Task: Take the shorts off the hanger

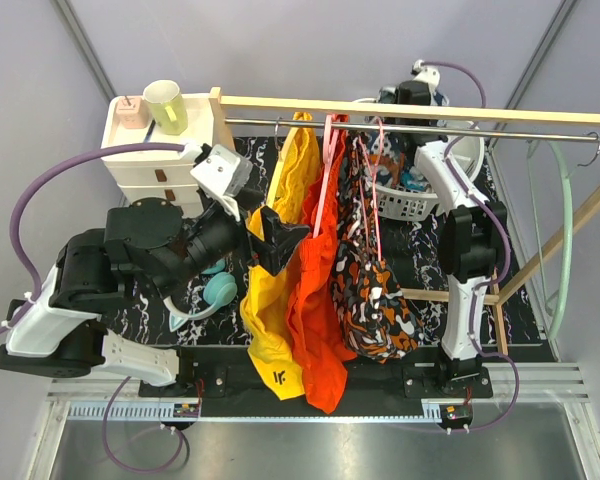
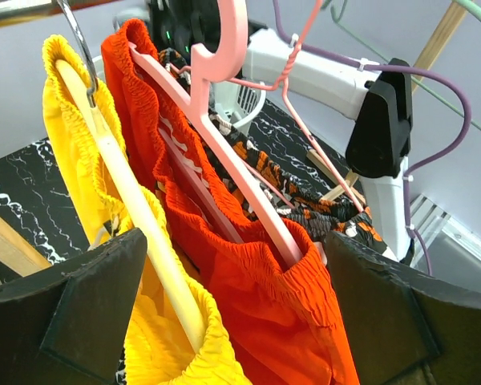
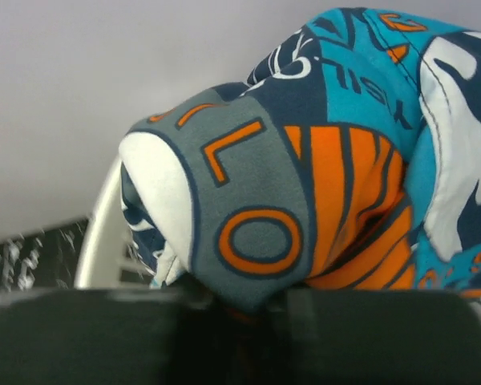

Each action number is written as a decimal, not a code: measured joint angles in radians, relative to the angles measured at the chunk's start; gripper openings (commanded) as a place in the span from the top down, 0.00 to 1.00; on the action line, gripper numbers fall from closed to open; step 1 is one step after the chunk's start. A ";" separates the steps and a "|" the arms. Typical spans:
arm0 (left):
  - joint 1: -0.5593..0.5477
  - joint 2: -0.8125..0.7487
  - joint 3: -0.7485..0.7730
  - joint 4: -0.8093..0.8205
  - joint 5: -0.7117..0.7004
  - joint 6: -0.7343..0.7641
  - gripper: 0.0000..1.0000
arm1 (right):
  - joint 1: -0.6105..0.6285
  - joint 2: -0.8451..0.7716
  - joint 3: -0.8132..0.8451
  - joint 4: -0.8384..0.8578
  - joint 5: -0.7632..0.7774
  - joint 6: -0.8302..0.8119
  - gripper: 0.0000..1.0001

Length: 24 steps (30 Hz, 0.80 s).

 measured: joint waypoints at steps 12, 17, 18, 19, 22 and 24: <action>0.000 0.009 0.038 -0.008 0.004 -0.023 0.02 | 0.000 -0.266 -0.267 -0.300 -0.140 0.103 0.06; 0.000 0.029 0.089 -0.008 0.039 -0.058 0.03 | 0.001 -0.475 -0.361 -0.392 -0.237 0.129 0.03; 0.000 0.031 0.096 -0.004 0.051 -0.066 0.03 | 0.002 -0.515 -0.389 -0.407 -0.271 0.135 0.03; 0.000 0.031 0.100 0.001 0.063 -0.072 0.03 | 0.005 -0.555 -0.419 -0.425 -0.307 0.139 0.02; 0.001 0.033 0.109 0.022 0.109 -0.096 0.04 | 0.036 -0.661 -0.536 -0.464 -0.395 0.153 0.02; 0.002 0.039 0.111 0.032 0.145 -0.112 0.04 | 0.082 -0.737 -0.641 -0.490 -0.436 0.163 0.02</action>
